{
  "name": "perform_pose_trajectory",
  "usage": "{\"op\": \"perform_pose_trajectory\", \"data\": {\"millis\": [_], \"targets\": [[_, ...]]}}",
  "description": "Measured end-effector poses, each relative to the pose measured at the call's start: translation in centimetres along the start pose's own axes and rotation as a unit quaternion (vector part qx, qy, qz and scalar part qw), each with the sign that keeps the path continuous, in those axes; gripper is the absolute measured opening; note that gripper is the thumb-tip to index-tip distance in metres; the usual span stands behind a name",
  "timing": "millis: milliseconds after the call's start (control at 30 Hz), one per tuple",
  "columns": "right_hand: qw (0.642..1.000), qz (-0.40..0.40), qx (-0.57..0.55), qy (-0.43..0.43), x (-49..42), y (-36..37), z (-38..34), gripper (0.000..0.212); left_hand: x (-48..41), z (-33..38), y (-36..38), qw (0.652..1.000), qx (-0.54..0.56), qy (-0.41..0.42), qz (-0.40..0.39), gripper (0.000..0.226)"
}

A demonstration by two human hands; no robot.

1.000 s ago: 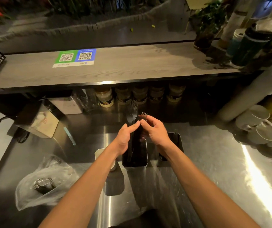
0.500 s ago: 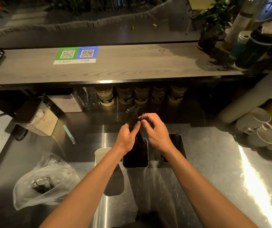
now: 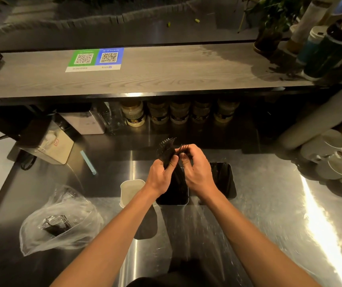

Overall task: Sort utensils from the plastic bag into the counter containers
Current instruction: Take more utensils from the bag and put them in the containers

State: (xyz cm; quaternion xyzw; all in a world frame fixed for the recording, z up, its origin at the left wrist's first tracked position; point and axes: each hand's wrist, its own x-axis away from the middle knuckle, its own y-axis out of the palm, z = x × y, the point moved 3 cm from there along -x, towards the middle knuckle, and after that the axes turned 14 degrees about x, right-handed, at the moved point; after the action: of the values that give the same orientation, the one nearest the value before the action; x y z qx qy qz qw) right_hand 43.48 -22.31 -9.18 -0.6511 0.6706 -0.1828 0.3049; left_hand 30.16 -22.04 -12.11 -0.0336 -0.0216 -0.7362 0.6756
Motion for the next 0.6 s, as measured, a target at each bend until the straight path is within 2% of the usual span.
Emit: {"op": "perform_pose_trajectory", "data": {"millis": [100, 233, 333, 433, 467, 600], "targets": [[1.0, 0.001, 0.006, 0.002, 0.0, -0.2, -0.3, 0.016, 0.1, 0.4, 0.3, 0.999, 0.034, -0.011, -0.005, 0.052], [0.999, 0.007, -0.028, 0.045, 0.0, -0.8, 0.3, 0.014, 0.0, -0.5, -0.3, 0.998, 0.063, -0.015, 0.019, 0.042], [0.997, 0.023, -0.042, 0.066, 0.1, -1.8, 0.8, 0.011, 0.3, -1.6, -0.8, 0.998, 0.041, -0.024, 0.051, 0.075], [0.997, 0.024, -0.043, 0.058, 0.2, -2.3, 0.5, 0.009, 0.9, -1.0, -0.6, 0.994, 0.044, -0.027, 0.098, 0.041], [0.998, 0.025, -0.039, 0.051, 0.1, -2.4, 0.5, 0.009, 0.9, -0.7, -0.5, 0.992, 0.048, -0.027, 0.114, 0.035], [0.999, 0.035, -0.018, 0.011, -0.3, -3.0, 0.0, 0.007, 0.8, 0.0, -0.6, 0.983, 0.065, -0.027, 0.167, 0.035]]}}
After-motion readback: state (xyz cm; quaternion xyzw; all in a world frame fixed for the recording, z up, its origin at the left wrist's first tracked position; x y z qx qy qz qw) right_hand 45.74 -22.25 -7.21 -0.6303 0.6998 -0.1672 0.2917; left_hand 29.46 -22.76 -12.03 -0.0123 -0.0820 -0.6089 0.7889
